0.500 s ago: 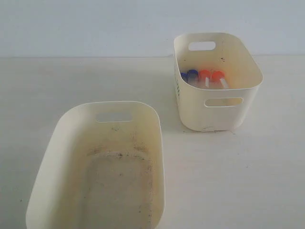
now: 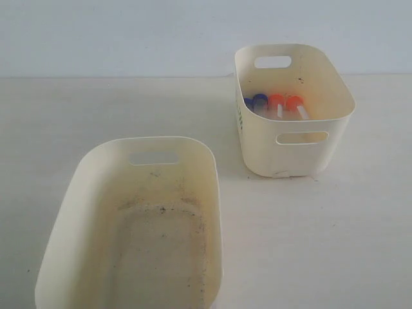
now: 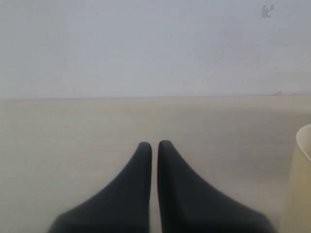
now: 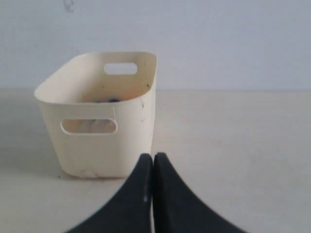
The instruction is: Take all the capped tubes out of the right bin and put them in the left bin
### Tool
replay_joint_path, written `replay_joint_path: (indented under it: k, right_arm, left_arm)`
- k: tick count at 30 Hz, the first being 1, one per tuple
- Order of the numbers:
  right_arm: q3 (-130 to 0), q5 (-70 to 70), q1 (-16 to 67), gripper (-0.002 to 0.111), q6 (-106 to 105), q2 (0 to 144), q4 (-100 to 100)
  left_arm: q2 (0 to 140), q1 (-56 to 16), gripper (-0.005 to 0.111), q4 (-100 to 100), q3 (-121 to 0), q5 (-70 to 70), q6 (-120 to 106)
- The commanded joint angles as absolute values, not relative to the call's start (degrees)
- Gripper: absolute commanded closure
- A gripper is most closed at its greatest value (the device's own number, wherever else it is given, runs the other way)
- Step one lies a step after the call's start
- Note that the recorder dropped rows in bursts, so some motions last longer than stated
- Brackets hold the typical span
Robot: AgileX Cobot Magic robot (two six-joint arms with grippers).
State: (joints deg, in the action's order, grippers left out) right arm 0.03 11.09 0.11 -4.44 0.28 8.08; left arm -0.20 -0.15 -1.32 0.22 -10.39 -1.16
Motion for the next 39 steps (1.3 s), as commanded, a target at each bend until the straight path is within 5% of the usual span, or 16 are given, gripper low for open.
replay_joint_path:
  k: [1,6,9,12,17,19,31,39]
  right_arm:
    - [0.0,2.9,-0.1,0.108,-4.9,0.0,7.8]
    - [0.0,-22.8,-0.1,0.108,-4.1,0.0,7.8]
    - [-3.4,-25.1,-0.1,0.108,0.0,0.0,8.5]
    - [-16.0,-7.9,-0.1,0.108,-0.6,6.5,9.2]
    - [-39.7,40.9,-0.1,0.108,1.9,32.3,10.2]
    - [-42.4,48.5,0.0,0.108,3.0,38.1,10.3]
    - [-58.7,49.1,0.2,0.108,-6.0,58.0,14.9]
    - [-77.4,53.0,10.5,0.108,2.5,76.9,9.6]
  left_arm:
    - [0.0,-0.6,0.103,-1.5,0.0,-9.8,-0.9]
    - [0.0,-0.6,0.103,-1.5,0.0,-9.8,-0.9]
    - [0.0,-0.6,0.103,-1.5,0.0,-9.8,-0.9]
    - [0.0,-0.6,0.103,-1.5,0.0,-9.8,-0.9]
    - [0.0,-0.6,0.103,-1.5,0.0,-9.8,-0.9]
    - [0.0,-0.6,0.103,-1.5,0.0,-9.8,-0.9]
    - [0.0,-0.6,0.103,-1.5,0.0,-9.8,-0.9]
    - [0.0,-0.6,0.103,-1.5,0.0,-9.8,-0.9]
